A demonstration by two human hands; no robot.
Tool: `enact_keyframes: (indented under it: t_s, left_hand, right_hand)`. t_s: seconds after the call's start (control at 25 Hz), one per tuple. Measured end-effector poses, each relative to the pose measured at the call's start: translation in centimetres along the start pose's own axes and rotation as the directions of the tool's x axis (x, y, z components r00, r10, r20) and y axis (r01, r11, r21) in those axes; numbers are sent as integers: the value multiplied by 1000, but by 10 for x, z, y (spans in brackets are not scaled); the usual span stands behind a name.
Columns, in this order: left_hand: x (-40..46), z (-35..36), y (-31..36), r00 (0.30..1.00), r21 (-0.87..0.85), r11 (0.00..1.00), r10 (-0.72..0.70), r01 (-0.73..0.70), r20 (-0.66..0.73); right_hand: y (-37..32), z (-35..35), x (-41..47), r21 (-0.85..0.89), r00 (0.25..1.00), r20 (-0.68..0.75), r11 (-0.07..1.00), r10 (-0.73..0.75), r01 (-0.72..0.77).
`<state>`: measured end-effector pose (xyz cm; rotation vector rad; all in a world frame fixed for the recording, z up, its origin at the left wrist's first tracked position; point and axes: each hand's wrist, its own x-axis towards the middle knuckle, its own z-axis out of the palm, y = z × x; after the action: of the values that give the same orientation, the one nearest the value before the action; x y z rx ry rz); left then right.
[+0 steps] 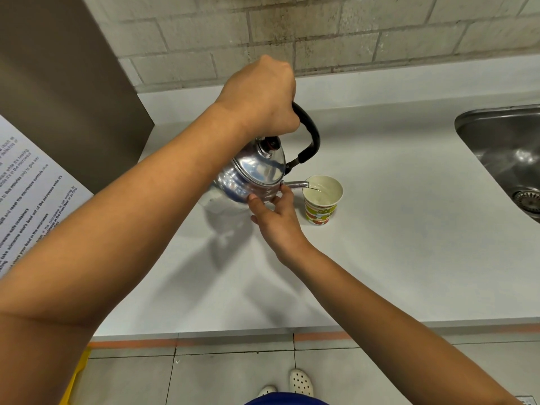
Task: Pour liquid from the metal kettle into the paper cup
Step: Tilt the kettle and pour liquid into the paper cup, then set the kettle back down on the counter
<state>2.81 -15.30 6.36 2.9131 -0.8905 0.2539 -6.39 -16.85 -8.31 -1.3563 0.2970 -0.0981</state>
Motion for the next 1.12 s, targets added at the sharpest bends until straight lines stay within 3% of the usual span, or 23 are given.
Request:
enact_keyframes:
  t_s: [0.4,0.8,0.88,0.96,1.04,1.12]
  left_hand:
    - [0,0,-2,1000,-15,1000,0,-1,-16]
    - [-19,13,-43,982,-270,947,-186,172,-24]
    - [-25,16,-53,973,-330,923,-226,198,-47]
    - [-30,18,-61,964,-378,900,-259,216,-65]
    - [-36,20,-68,954,-408,881,-292,240,-68]
    - [-42,23,-73,945,-437,860,-320,262,-64]
  right_hand:
    - [0,1,-1,-20,1000,-9,1000,2,-2]
    - [4,3,-10,-108,1000,-14,994,13,-14]
    - [4,5,-16,-247,991,-111,968,-68,39]
    - [-5,5,-18,-378,938,-182,901,-296,211]
    - [-23,2,-11,-461,850,-166,802,-499,380]
    - [-43,-3,6,-541,818,-71,711,-570,449]
